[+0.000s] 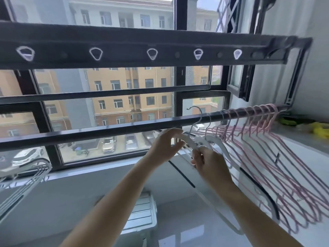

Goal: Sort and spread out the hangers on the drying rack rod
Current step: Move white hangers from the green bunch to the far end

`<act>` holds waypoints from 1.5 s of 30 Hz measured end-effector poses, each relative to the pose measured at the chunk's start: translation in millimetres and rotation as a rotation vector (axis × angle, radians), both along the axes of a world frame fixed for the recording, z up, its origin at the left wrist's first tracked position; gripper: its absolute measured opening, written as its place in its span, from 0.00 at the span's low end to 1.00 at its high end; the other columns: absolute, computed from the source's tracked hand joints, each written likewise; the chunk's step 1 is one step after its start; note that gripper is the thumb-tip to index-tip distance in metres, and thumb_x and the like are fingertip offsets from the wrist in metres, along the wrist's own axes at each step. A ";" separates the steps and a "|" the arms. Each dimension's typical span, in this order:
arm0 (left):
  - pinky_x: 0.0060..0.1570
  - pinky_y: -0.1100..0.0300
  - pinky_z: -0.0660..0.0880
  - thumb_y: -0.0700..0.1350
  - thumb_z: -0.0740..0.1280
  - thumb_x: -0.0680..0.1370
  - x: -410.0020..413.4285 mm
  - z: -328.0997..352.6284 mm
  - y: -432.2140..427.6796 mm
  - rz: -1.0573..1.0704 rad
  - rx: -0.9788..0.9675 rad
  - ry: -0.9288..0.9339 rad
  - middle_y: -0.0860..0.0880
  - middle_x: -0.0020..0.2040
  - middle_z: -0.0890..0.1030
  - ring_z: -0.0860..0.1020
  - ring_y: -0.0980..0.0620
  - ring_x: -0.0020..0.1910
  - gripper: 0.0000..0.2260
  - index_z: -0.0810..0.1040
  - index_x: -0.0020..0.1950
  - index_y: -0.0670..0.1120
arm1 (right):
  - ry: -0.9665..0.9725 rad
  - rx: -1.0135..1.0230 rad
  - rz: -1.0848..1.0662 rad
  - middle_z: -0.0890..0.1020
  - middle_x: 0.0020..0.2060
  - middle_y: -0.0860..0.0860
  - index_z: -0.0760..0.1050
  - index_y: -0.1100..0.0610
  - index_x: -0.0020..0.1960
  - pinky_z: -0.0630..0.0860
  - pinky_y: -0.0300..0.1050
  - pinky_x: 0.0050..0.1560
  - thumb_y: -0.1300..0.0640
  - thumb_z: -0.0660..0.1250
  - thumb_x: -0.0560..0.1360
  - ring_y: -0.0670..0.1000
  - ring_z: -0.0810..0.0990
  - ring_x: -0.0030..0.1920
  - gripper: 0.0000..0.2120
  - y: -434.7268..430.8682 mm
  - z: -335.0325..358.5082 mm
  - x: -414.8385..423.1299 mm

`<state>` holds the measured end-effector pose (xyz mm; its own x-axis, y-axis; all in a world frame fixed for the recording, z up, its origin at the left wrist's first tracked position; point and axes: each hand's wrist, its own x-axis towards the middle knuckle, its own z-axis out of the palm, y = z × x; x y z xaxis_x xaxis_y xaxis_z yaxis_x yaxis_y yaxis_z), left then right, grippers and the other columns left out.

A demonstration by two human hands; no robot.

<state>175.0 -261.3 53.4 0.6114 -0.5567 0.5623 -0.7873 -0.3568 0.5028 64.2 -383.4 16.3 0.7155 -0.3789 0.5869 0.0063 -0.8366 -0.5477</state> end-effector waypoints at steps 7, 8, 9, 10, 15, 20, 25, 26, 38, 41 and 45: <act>0.49 0.71 0.62 0.47 0.66 0.75 2.8 -7.7 -23.4 0.019 0.063 0.079 0.51 0.63 0.73 0.68 0.62 0.52 0.20 0.68 0.67 0.52 | 0.104 -0.004 -0.102 0.82 0.34 0.53 0.76 0.58 0.44 0.77 0.47 0.37 0.53 0.56 0.79 0.54 0.80 0.36 0.13 -6.5 5.0 9.2; 0.47 0.73 0.62 0.47 0.66 0.75 1.7 -10.8 -24.1 0.015 0.073 0.089 0.51 0.64 0.72 0.68 0.62 0.52 0.21 0.68 0.68 0.52 | 0.125 -0.032 -0.118 0.82 0.35 0.53 0.75 0.58 0.44 0.74 0.46 0.35 0.53 0.56 0.79 0.55 0.80 0.36 0.13 -6.0 3.9 9.6; 0.47 0.75 0.61 0.47 0.66 0.75 0.1 -14.5 -24.3 0.006 0.083 0.092 0.51 0.65 0.72 0.69 0.62 0.53 0.22 0.67 0.68 0.52 | 0.142 -0.060 -0.132 0.81 0.36 0.54 0.75 0.59 0.44 0.69 0.44 0.34 0.53 0.56 0.79 0.56 0.79 0.37 0.13 -5.4 2.7 9.2; 0.49 0.75 0.61 0.47 0.65 0.76 -1.2 -18.6 -24.2 -0.007 0.095 0.092 0.50 0.66 0.71 0.70 0.60 0.55 0.23 0.65 0.69 0.52 | 0.148 -0.079 -0.138 0.81 0.36 0.55 0.74 0.59 0.44 0.66 0.44 0.33 0.53 0.56 0.79 0.57 0.79 0.38 0.13 -5.3 1.2 8.7; 0.63 0.61 0.63 0.47 0.64 0.76 -4.4 -28.4 -19.0 -0.048 0.143 0.129 0.51 0.72 0.64 0.68 0.51 0.67 0.26 0.59 0.73 0.52 | 0.188 -0.120 -0.179 0.81 0.37 0.54 0.74 0.58 0.47 0.66 0.42 0.34 0.52 0.56 0.79 0.56 0.79 0.37 0.12 -3.7 -3.4 7.4; 0.67 0.62 0.59 0.49 0.65 0.76 -4.7 -39.1 -2.5 -0.022 0.153 0.124 0.52 0.72 0.63 0.64 0.54 0.69 0.28 0.58 0.73 0.52 | 0.193 -0.090 -0.176 0.81 0.50 0.56 0.68 0.60 0.62 0.75 0.47 0.43 0.48 0.60 0.76 0.57 0.80 0.49 0.20 1.8 8.3 4.4; 0.67 0.53 0.66 0.49 0.65 0.76 -9.0 -49.6 34.6 0.033 0.099 0.137 0.52 0.71 0.66 0.65 0.55 0.68 0.25 0.62 0.71 0.52 | -0.025 -0.157 -0.139 0.74 0.63 0.61 0.65 0.65 0.68 0.70 0.52 0.62 0.47 0.56 0.76 0.59 0.72 0.64 0.27 21.8 11.3 -7.3; 0.66 0.53 0.67 0.49 0.66 0.75 -11.4 -49.0 44.1 0.058 0.076 0.126 0.51 0.70 0.67 0.66 0.55 0.67 0.25 0.63 0.71 0.51 | -0.055 -0.196 -0.107 0.75 0.62 0.61 0.67 0.64 0.66 0.70 0.53 0.62 0.46 0.54 0.75 0.60 0.72 0.63 0.28 29.7 10.2 -7.3; 0.49 0.59 0.74 0.43 0.67 0.74 -32.8 -13.1 228.2 0.665 -0.160 -0.103 0.49 0.54 0.79 0.77 0.52 0.50 0.13 0.75 0.58 0.46 | 0.023 -0.140 0.358 0.76 0.59 0.59 0.72 0.62 0.61 0.69 0.48 0.58 0.56 0.67 0.73 0.58 0.72 0.61 0.18 138.2 -5.1 24.2; 0.50 0.56 0.74 0.42 0.67 0.74 -37.4 -17.1 286.0 0.870 -0.135 -0.162 0.44 0.51 0.81 0.78 0.46 0.49 0.11 0.77 0.55 0.42 | 0.042 -0.138 0.435 0.76 0.60 0.57 0.72 0.60 0.62 0.68 0.47 0.59 0.55 0.67 0.73 0.57 0.72 0.62 0.19 161.2 -4.3 29.7; 0.52 0.57 0.72 0.38 0.66 0.73 -45.7 -21.5 342.1 1.114 -0.083 -0.163 0.43 0.51 0.80 0.77 0.46 0.51 0.10 0.78 0.54 0.41 | 0.054 -0.130 0.544 0.75 0.61 0.56 0.71 0.59 0.63 0.66 0.45 0.62 0.54 0.66 0.74 0.55 0.71 0.64 0.19 192.0 -1.8 36.8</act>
<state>129.3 80.9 31.9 0.6594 0.2964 0.6909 -0.1092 -0.8715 0.4781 101.0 -191.4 14.5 0.8181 0.1264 0.5610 0.4305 -0.7814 -0.4518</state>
